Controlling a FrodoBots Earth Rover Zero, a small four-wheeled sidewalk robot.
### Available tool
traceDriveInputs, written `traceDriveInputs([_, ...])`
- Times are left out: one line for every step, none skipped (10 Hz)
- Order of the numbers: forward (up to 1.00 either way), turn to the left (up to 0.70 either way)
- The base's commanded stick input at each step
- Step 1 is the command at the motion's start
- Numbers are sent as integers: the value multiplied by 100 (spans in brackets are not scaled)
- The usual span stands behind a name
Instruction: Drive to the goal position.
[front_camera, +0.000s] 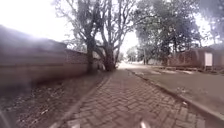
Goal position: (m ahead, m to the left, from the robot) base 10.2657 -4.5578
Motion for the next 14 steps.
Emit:
traceDriveInputs([70, 10])
traceDriveInputs([70, 9])
traceDriveInputs([70, 9])
traceDriveInputs([70, 8])
traceDriveInputs([70, 9])
traceDriveInputs([70, 10])
traceDriveInputs([70, 10])
traceDriveInputs([70, 11])
traceDriveInputs([70, -35])
traceDriveInputs([70, -35])
traceDriveInputs([70, -35])
traceDriveInputs([70, -35])
traceDriveInputs([70, -35])
traceDriveInputs([70, -35])
